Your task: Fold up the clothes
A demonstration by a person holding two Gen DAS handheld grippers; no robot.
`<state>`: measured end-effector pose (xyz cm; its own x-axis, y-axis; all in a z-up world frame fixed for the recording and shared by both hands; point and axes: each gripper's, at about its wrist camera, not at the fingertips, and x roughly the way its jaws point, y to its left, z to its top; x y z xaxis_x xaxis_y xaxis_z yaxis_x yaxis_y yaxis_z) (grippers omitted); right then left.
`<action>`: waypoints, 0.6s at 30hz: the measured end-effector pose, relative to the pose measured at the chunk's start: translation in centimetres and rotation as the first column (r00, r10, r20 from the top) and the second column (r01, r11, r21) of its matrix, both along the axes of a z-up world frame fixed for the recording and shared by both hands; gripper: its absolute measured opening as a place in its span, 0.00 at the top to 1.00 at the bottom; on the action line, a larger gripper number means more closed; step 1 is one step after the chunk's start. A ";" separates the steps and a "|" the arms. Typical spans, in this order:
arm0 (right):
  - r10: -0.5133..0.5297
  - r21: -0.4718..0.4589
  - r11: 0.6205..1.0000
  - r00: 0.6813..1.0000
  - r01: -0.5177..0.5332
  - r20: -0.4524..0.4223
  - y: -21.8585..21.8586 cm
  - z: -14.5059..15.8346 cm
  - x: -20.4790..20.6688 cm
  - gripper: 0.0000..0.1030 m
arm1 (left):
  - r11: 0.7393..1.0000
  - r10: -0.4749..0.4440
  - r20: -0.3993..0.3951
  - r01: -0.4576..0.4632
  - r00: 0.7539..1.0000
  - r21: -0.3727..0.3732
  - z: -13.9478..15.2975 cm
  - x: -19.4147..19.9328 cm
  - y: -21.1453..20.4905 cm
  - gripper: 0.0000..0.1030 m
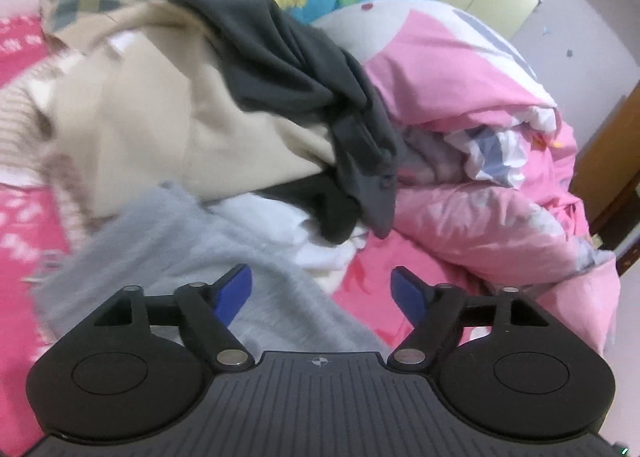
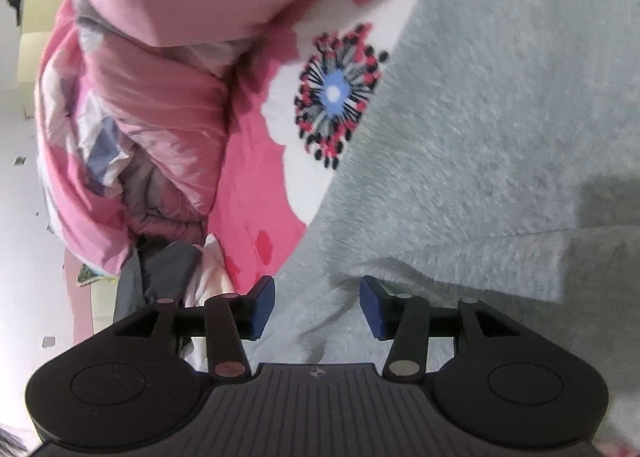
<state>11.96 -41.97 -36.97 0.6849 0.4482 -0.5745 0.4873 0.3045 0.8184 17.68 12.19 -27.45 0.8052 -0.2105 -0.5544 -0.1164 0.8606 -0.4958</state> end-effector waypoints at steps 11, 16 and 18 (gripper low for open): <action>0.264 0.147 0.950 0.959 -0.277 0.101 6.6 2.2 -0.4 0.44 | 0.988 0.138 -0.272 -0.152 0.952 -0.030 -6.4 -6.7 6.3 0.16; 0.373 0.222 0.897 0.924 -0.383 0.086 12.8 1.2 1.0 0.42 | 0.971 0.171 -0.311 -0.214 0.935 -0.108 -10.0 -6.5 8.6 0.17; 0.392 0.282 0.875 0.918 -0.394 0.068 15.4 0.2 1.1 0.38 | 0.956 0.201 -0.304 -0.254 0.931 -0.147 -10.8 -6.2 9.7 0.17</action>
<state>13.02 -26.58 -36.78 0.4227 0.8243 -0.3766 0.3685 0.2234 0.9024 11.47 21.92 -38.23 0.6587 -0.1578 -0.7357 -0.4568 0.6931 -0.5577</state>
